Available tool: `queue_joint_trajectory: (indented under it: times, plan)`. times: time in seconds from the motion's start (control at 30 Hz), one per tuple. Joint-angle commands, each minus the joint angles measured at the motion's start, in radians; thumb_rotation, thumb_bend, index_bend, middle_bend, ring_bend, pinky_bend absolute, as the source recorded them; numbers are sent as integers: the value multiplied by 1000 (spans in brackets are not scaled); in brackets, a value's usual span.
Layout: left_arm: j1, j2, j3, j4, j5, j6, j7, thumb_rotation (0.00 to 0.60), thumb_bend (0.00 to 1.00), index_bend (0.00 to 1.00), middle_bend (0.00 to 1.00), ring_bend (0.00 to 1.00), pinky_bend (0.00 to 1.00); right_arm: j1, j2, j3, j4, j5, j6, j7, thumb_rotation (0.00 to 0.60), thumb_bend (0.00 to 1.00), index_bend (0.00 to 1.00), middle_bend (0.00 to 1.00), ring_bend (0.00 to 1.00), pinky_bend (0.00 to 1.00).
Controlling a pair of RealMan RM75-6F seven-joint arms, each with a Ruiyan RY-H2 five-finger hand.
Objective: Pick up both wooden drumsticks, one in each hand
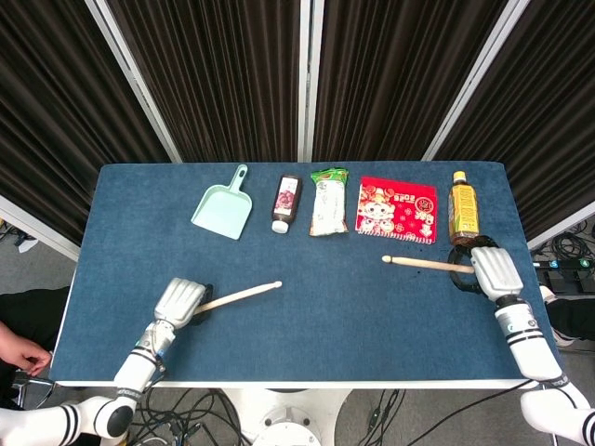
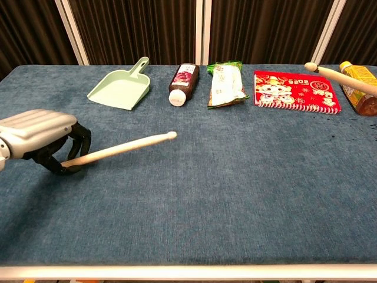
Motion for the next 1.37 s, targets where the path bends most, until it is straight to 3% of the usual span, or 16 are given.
queue_joint_trajectory:
  times: [0.03, 0.2, 0.43, 0.8, 1.03, 1.37]
  plan:
    - [34, 45, -15, -5, 119, 35, -301, 600, 452, 619, 666, 755, 882, -14, 2, -27, -31, -50, 10, 74, 600, 489, 613, 563, 278, 164]
    - [22, 75, -51, -7, 187, 39, -571, 600, 455, 620, 669, 755, 882, -2, -36, -58, -70, -158, 35, 225, 600, 495, 614, 563, 278, 164]
    - [-22, 77, -82, -10, 242, 23, -762, 600, 458, 619, 669, 754, 882, 65, -124, -64, -99, -243, 18, 358, 600, 496, 618, 563, 278, 164]
    - [-83, 46, -80, -7, 310, 13, -832, 600, 459, 619, 669, 754, 881, 150, -291, 1, -93, -191, -23, 362, 600, 496, 632, 566, 291, 164]
    - [-101, 32, -67, -5, 327, 16, -824, 600, 460, 619, 669, 753, 878, 179, -339, 35, -104, -151, -30, 322, 600, 496, 634, 566, 296, 164]
    - [-118, 26, -66, -22, 326, 23, -825, 600, 460, 619, 669, 753, 877, 199, -372, 40, -105, -126, -36, 276, 600, 496, 635, 567, 297, 164]
